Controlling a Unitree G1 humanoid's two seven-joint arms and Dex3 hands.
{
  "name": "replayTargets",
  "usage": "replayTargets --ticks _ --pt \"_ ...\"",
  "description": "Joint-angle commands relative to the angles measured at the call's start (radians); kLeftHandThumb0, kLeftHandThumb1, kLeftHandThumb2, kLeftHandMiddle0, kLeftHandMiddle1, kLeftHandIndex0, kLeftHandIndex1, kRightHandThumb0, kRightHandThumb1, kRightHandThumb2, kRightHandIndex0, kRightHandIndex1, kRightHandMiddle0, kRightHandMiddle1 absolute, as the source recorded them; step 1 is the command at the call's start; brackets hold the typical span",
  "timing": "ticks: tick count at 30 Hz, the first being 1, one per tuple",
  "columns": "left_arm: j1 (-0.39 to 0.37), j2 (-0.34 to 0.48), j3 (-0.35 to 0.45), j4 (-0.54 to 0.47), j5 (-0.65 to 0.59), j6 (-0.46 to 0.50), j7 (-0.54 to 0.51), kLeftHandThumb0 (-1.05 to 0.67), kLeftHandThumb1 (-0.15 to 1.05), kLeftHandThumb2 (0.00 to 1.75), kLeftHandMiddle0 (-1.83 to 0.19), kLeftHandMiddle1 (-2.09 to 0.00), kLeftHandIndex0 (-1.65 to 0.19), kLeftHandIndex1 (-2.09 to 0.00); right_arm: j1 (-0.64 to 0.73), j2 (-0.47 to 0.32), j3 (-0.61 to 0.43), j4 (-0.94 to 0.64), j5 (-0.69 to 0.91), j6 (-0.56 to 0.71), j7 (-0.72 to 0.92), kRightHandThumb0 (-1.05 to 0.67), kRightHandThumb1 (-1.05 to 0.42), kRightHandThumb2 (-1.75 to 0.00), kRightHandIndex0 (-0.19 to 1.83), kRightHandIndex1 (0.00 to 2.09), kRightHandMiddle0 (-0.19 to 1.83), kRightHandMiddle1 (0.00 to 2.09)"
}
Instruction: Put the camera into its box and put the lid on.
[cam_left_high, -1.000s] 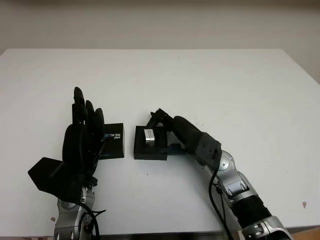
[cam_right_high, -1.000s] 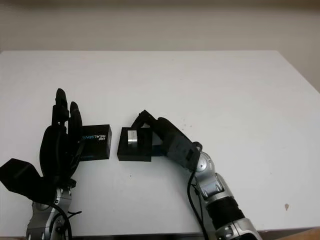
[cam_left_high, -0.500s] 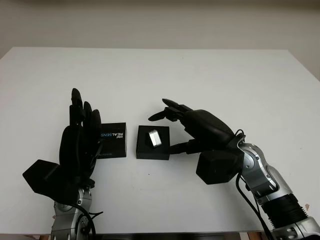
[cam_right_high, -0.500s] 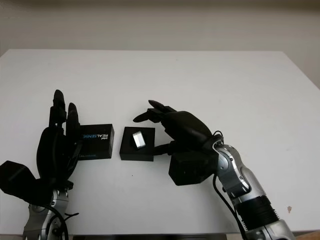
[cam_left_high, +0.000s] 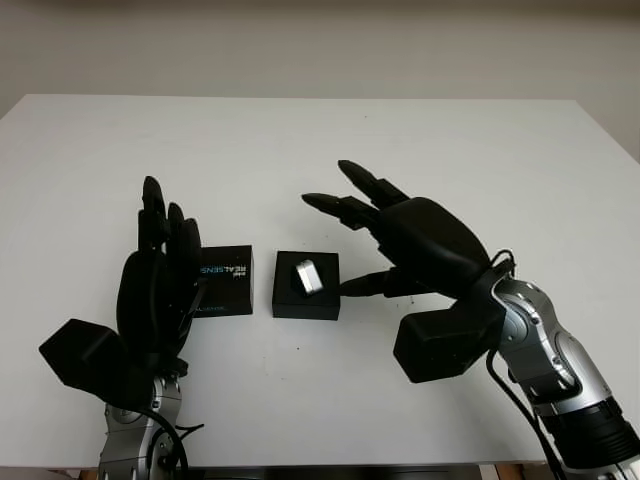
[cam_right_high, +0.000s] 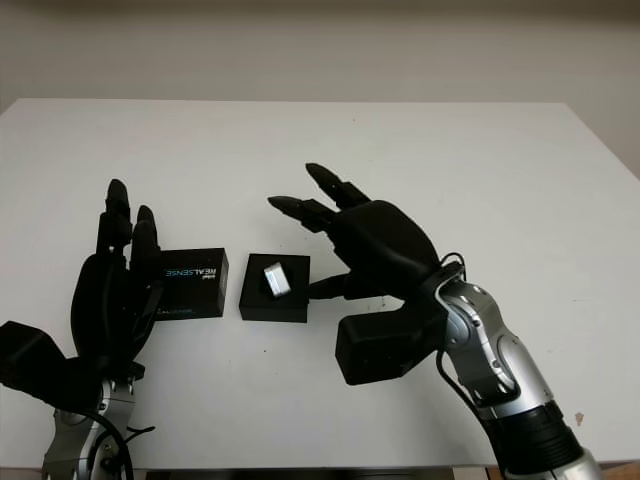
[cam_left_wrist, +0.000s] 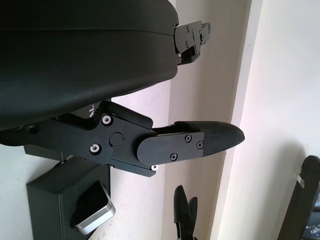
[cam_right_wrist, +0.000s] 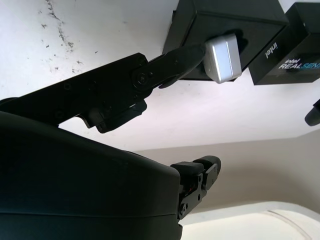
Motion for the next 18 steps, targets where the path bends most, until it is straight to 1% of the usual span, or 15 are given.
replayTargets --ticks 1,3,6,9,11,14,18 --pt "0.006 0.007 0.001 -0.017 0.001 -0.003 -0.005 -0.65 1.05 0.5 0.19 0.0 0.19 0.0 -0.013 0.003 0.001 0.0 -0.01 -0.023 -0.034 -0.47 -0.84 -0.05 0.07 0.1 0.35 0.2" --pt "0.006 0.007 0.001 -0.015 0.002 -0.005 -0.006 -0.64 1.05 0.5 0.19 0.0 0.19 0.0 -0.019 0.013 0.005 0.03 -0.018 -0.051 -0.086 -0.47 -0.83 -0.05 0.16 0.14 0.42 0.23" --pt "0.005 0.004 0.0 -0.017 0.006 -0.004 0.0 -0.64 1.05 0.51 0.19 0.0 0.19 0.0 -0.029 0.027 0.011 0.086 -0.013 -0.099 -0.15 -0.45 -0.82 -0.05 0.25 0.17 0.47 0.25" --pt "0.004 0.001 0.0 -0.011 0.002 -0.01 -0.003 -0.64 1.05 0.51 0.19 0.0 0.19 0.0 -0.06 0.026 0.023 0.178 -0.035 -0.19 -0.243 -0.41 -0.82 -0.05 0.33 0.21 0.52 0.29" --pt "0.005 -0.002 0.0 -0.012 -0.002 -0.007 -0.002 -0.64 1.05 0.5 0.19 0.0 0.19 0.0 -0.094 0.019 0.032 0.233 -0.056 -0.235 -0.289 -0.42 -0.82 -0.05 0.37 0.23 0.54 0.32" --pt "0.005 -0.002 -0.001 -0.012 0.001 -0.006 -0.001 -0.65 1.05 0.49 0.19 0.0 0.19 0.0 -0.154 0.003 0.04 0.3 -0.023 -0.291 -0.263 -0.43 -0.81 -0.05 0.39 0.27 0.46 0.47" --pt "0.003 -0.003 -0.004 -0.007 0.01 -0.008 0.005 -0.66 1.05 0.48 0.19 0.0 0.19 0.0 -0.259 -0.05 0.064 0.401 -0.012 -0.42 -0.212 -0.4 -0.8 -0.06 0.37 0.27 0.39 0.53"
